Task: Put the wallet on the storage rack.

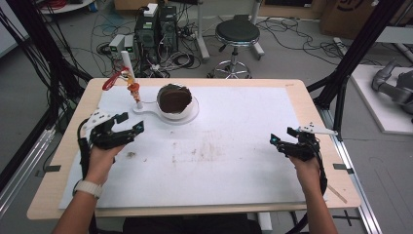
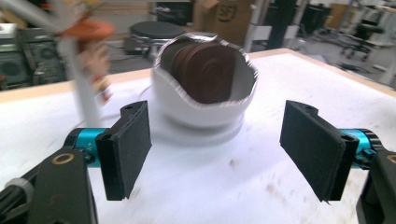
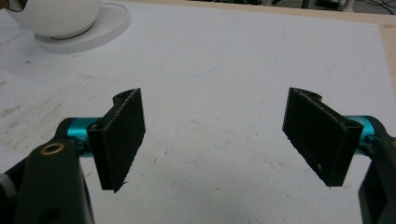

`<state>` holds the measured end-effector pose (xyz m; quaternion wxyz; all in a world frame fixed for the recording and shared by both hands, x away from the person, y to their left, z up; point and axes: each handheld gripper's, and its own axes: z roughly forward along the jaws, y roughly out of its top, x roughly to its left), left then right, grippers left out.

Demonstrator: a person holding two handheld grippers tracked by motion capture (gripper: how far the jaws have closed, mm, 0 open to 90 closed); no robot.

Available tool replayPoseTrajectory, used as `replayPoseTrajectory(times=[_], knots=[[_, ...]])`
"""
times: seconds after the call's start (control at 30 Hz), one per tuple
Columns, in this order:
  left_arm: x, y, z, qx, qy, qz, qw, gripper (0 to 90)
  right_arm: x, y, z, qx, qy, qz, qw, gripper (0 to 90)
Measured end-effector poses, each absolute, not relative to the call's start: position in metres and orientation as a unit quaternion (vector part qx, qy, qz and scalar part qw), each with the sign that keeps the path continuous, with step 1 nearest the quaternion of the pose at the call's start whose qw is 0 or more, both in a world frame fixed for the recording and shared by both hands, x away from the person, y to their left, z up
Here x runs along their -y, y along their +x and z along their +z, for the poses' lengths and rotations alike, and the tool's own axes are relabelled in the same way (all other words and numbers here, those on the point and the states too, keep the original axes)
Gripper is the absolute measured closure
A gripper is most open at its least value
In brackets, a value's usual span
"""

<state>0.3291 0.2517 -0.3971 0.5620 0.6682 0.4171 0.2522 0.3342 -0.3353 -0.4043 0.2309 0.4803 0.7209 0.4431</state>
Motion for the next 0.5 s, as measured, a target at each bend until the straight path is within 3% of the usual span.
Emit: replayPoseTrajectory(times=[0.13,0.5], knots=[[-0.271,0.307,-0.408,-0.455,0.648,0.255,0.555,24.4,0.333,0.335,-0.404,-0.722,0.477,0.444,0.231,21.2],[-0.294,0.287,-0.415,-0.464,0.617,0.297,0.561,21.9,0.322,0.332,-0.402,-0.737,0.449,0.431,0.261,21.2]])
